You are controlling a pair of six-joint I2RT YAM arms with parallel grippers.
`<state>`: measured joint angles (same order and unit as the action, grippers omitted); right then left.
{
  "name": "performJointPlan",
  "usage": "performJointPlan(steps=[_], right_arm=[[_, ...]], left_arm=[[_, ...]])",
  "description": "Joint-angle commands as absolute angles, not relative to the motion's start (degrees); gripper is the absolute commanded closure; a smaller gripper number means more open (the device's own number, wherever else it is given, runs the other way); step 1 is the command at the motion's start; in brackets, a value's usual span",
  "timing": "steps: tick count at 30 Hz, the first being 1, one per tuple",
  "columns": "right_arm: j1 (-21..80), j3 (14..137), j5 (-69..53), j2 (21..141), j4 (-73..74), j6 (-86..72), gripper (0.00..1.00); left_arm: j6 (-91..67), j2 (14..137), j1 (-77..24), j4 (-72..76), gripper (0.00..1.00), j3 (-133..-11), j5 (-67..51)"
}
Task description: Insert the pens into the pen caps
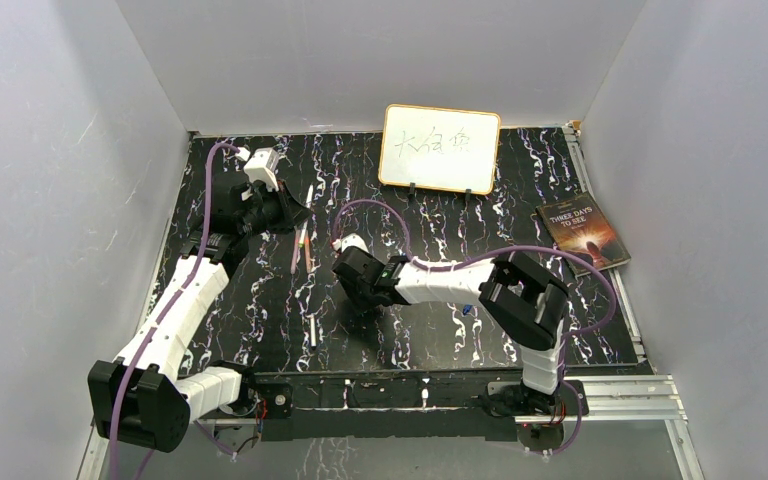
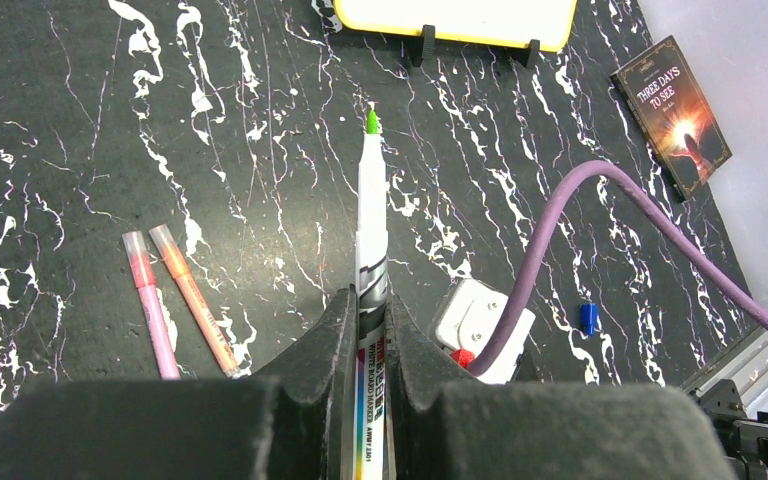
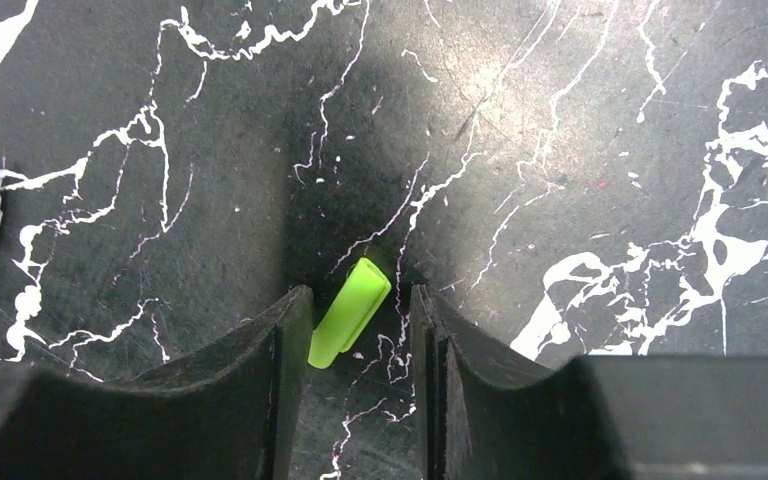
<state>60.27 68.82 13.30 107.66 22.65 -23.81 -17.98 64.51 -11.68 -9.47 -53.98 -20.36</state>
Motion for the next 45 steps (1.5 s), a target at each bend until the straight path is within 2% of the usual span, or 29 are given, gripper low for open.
performJointPlan(steps=[1, 5, 13, 18, 22, 26, 30, 37, 45], right_arm=[[60.5, 71.3, 14.4, 108.6, 22.0, -24.4, 0.63], [60.5, 71.1, 13.7, 109.1, 21.9, -24.3, 0.71], [60.4, 70.3, 13.6, 108.6, 21.5, -24.8, 1.00], [59.5, 68.5, 13.4, 105.8, 20.3, -25.0, 1.00], [56.2, 64.4, 10.9, 98.6, 15.2, -25.7, 1.00], [51.5, 57.4, 7.0, 87.4, 4.4, -26.4, 1.00], [45.3, 50.5, 2.0, 78.2, -7.6, -30.1, 1.00], [37.3, 45.8, -8.3, 70.7, -25.0, -36.7, 1.00], [32.9, 44.2, -17.7, 71.5, -50.2, -51.2, 1.00]], left_arm=[[-17.8, 63.8, -11.2, -9.4, 1.00, -54.3, -21.8], [-17.9, 63.6, -11.1, -9.2, 1.00, -54.1, -21.9], [-17.8, 63.6, -11.2, -9.3, 1.00, -54.1, -22.0], [-18.4, 63.4, -11.2, -8.4, 1.00, -53.6, -22.6], [-20.9, 62.3, -11.1, -3.9, 1.00, -51.1, -26.3], [-32.2, 59.7, -11.2, 14.3, 1.00, -42.7, -35.1], [-46.6, 56.7, -11.6, 39.2, 1.00, -31.4, -35.3], [-51.2, 54.9, -15.8, 53.5, 1.00, -26.1, -33.8], [-50.5, 60.1, -25.7, 65.6, 1.00, -26.0, -34.8]])
